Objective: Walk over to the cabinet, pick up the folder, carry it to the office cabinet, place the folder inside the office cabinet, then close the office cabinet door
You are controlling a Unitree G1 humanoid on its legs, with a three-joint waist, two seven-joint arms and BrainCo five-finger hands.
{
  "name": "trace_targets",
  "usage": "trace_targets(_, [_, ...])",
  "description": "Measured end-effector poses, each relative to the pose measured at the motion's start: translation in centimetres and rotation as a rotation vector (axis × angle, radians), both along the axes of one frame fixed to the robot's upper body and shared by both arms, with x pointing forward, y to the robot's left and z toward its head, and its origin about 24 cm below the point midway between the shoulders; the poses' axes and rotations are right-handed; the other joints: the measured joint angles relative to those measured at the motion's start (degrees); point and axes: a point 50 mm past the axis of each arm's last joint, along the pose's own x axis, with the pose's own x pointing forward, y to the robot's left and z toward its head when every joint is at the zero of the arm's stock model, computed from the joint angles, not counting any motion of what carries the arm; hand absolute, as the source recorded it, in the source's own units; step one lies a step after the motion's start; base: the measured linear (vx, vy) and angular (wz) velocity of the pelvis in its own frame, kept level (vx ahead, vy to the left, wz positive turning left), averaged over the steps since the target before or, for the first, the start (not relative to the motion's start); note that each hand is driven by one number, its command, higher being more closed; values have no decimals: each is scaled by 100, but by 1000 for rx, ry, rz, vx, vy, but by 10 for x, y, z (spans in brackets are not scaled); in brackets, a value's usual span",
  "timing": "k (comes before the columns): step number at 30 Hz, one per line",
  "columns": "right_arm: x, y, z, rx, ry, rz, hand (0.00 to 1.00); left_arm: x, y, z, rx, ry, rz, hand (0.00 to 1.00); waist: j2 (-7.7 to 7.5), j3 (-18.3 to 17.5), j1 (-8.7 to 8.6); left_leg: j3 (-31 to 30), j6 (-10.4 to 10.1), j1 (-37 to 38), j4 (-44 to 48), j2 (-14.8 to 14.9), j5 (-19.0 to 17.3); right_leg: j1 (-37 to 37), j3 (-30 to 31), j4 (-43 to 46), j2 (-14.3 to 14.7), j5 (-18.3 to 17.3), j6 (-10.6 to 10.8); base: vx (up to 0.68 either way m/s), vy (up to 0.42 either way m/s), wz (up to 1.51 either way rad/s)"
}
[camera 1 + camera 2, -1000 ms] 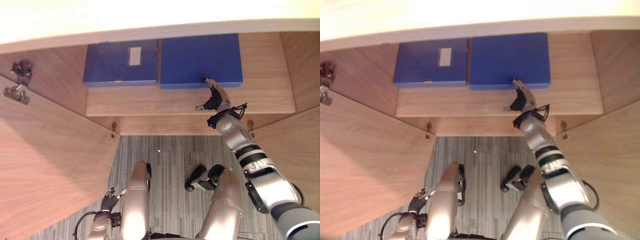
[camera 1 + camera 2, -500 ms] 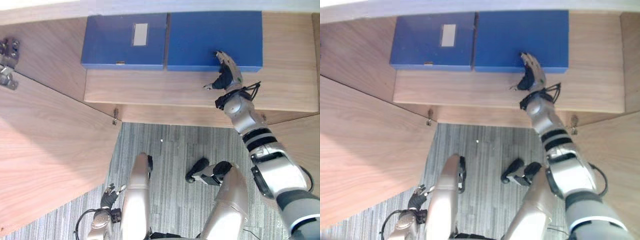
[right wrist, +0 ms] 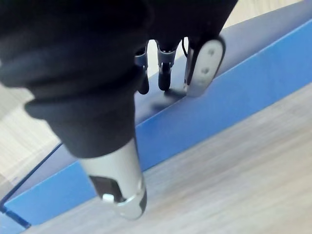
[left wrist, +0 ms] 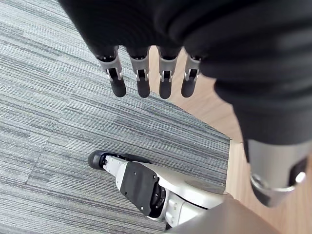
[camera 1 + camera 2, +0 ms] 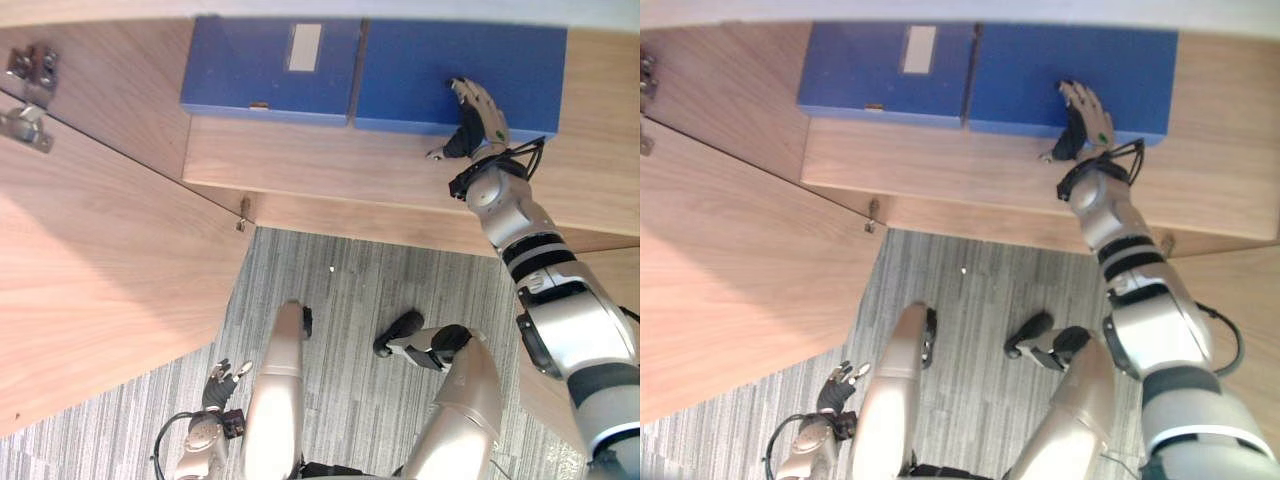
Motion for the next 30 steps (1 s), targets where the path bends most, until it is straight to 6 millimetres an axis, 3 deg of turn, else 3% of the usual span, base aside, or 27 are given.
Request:
trace_targets(2, [2, 6, -11, -11, 40, 2, 0, 1, 0, 3, 0, -19, 0, 0, -3, 0, 7, -7, -36, 222, -344, 98, 131, 270, -164, -392, 181, 165, -163, 43, -127, -6])
trace_targets(6, [5, 11, -32, -41, 146, -17, 0, 3, -1, 7, -7, -42, -12, 0, -9, 3, -57, 121, -41, 912, -1229, 146, 499, 897, -321, -1183, 410, 474, -166, 52, -86, -1])
trace_targets(12, [5, 17, -52, 3, 240, -27, 0, -8, -2, 3, -23, -29, -21, 0, -52, -4, -180, 428, 17, 1939, -2337, 205, 904, 1736, -365, -2241, 724, 942, -50, 62, 2, -9])
trace_targets(18, [2, 2, -61, 147, 244, -76, 0, -18, -1, -1, -29, -4, -36, 0, -161, -100, -220, 583, 56, 2867, -3342, 137, 1290, 2527, -462, -3036, 876, 1232, 79, 31, 11, 3])
trace_targets(22, [-8, -11, -92, 225, 304, -128, 0, -28, 1, -7, -9, 40, -66, 0, -260, -350, -227, 568, 56, 3348, -4051, 99, 1601, 3011, -666, -3617, 1003, 1431, 169, 40, -11, 13])
trace_targets(30, [-31, -10, -158, 211, 507, -155, 0, -47, 0, -21, 15, 148, -140, 0, -292, -901, -184, 708, 103, 4097, -5175, 112, 2086, 3714, -703, -5050, 1517, 2164, 301, 37, 32, -5])
